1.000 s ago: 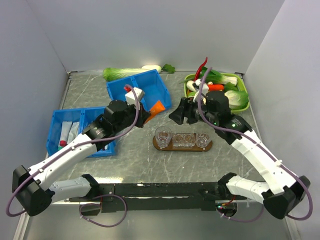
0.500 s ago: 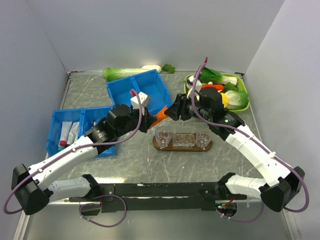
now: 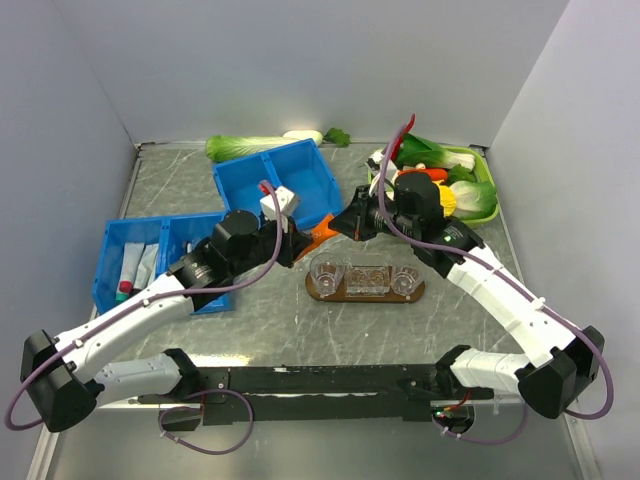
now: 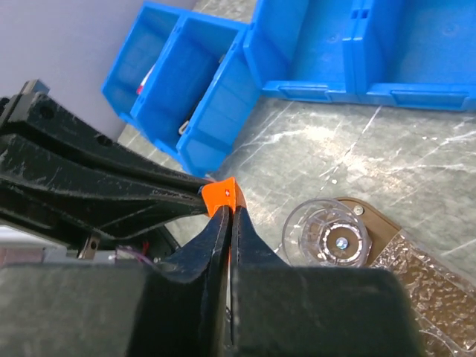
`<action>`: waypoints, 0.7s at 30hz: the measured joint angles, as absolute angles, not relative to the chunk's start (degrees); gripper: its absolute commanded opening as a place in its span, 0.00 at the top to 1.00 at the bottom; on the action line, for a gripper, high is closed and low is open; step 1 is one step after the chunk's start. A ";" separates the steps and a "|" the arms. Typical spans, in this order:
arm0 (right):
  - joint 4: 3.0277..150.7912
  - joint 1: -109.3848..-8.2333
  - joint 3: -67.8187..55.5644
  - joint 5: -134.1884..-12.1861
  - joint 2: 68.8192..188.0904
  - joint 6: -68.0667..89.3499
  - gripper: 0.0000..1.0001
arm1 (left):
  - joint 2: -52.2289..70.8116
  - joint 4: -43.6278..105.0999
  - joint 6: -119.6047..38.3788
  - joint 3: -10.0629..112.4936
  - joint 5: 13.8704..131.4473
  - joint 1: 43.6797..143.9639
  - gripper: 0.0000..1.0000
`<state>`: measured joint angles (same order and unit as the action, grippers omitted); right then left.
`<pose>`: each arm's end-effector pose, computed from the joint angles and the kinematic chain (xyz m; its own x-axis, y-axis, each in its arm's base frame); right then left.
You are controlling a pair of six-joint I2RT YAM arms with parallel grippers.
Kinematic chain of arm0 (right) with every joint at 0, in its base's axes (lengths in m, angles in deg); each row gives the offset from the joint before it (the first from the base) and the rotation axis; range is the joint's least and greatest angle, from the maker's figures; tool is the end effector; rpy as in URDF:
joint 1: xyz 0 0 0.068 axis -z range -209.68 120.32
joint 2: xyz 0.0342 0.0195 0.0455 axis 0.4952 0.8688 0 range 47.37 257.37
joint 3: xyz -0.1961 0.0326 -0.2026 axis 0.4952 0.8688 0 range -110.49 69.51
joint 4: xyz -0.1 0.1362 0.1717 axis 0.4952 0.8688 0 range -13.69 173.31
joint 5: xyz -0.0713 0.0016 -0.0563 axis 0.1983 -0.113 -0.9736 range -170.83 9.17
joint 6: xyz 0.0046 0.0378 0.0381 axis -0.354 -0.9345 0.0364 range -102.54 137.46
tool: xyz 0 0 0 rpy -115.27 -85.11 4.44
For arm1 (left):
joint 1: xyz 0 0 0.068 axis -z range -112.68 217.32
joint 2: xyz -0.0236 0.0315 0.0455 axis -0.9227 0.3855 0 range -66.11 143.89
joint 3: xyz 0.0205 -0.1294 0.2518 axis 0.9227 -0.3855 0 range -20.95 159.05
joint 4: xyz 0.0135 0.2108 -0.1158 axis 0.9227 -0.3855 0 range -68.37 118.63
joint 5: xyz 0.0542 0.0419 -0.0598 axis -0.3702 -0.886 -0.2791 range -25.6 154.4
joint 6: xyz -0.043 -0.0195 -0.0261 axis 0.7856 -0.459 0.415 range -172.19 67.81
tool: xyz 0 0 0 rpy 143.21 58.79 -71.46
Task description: Prepare toiletry sets of a toothbrush and toothpaste on the tray
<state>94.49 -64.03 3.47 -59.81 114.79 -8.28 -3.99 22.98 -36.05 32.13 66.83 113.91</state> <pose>0.1906 0.1457 0.3866 -0.5988 0.0817 -0.7967 -0.6058 0.6045 0.5173 0.1549 -0.1658 0.3533 -0.3770 -0.0056 -0.9262 0.6758 0.6821 -0.2793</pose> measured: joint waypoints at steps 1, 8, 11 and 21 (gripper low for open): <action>94.31 -64.03 3.47 -59.62 114.73 -8.26 1.00 | -4.10 22.96 -36.07 32.13 66.99 113.89 0.77; 94.62 -63.99 3.53 -57.98 112.80 -6.64 1.00 | -5.30 23.33 -36.44 32.13 71.01 113.82 0.17; 95.36 -63.88 3.53 -57.41 110.77 -4.72 1.00 | -6.26 23.31 -36.49 32.32 75.38 112.71 0.14; 101.83 -63.44 0.97 -42.72 106.75 4.44 1.00 | -5.45 24.38 -34.63 34.60 98.83 107.88 0.16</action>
